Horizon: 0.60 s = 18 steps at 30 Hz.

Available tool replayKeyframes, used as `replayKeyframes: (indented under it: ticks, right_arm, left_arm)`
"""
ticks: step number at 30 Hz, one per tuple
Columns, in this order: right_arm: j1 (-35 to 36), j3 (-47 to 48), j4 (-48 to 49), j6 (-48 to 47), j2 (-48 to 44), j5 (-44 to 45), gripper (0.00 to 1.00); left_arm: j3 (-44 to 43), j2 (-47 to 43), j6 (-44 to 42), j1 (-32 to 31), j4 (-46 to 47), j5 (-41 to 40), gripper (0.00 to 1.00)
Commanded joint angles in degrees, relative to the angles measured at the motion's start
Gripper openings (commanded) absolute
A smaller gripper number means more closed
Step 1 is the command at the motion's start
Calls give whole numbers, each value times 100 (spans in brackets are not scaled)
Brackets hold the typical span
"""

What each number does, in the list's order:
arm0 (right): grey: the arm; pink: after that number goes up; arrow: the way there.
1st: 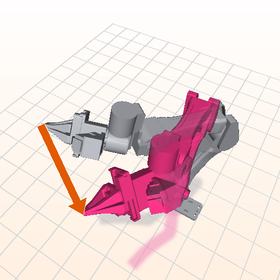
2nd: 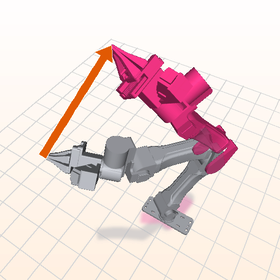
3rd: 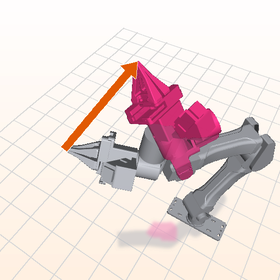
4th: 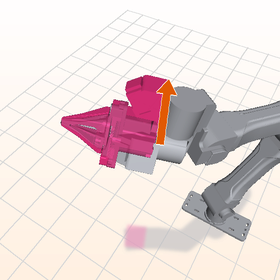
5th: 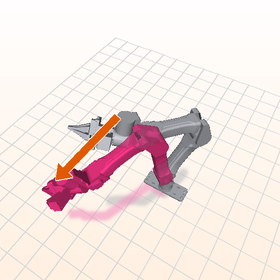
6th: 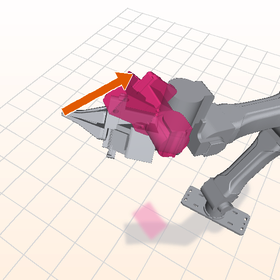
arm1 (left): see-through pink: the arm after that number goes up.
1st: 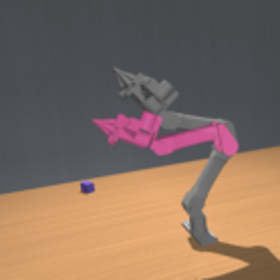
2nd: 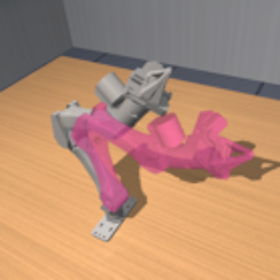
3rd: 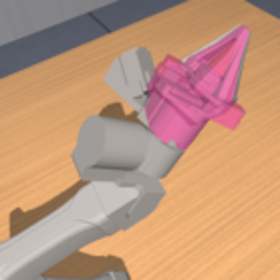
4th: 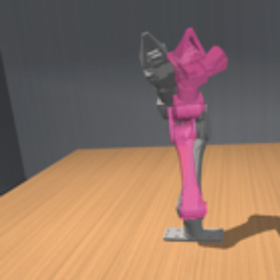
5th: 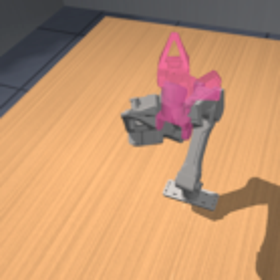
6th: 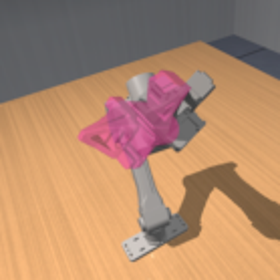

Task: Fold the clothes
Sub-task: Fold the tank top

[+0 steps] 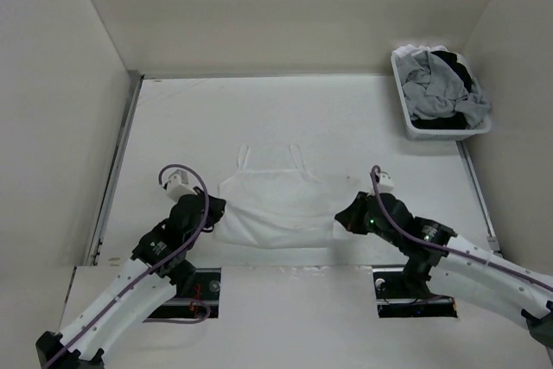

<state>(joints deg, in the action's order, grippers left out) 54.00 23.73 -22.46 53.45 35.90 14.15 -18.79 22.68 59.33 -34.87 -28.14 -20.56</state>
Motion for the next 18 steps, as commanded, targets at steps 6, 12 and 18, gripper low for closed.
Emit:
replayKeyframes:
  ticks: [6, 12, 18]
  right_arm:
    - [-1631, 1378, 1444, -1239, 1848, -491, 0]
    - [-2564, 2661, 2166, -1688, 3544, -1326, 0]
    - [-3075, 4085, 2386, -1821, 5450, -1783, 1]
  left_arm:
    - [-907, 1588, -492, 1047, 1739, -116, 6]
    - [-1461, 3021, -545, 1751, 2857, 87, 6]
    - [-1997, 4401, -528, 2322, 3481, 104, 10]
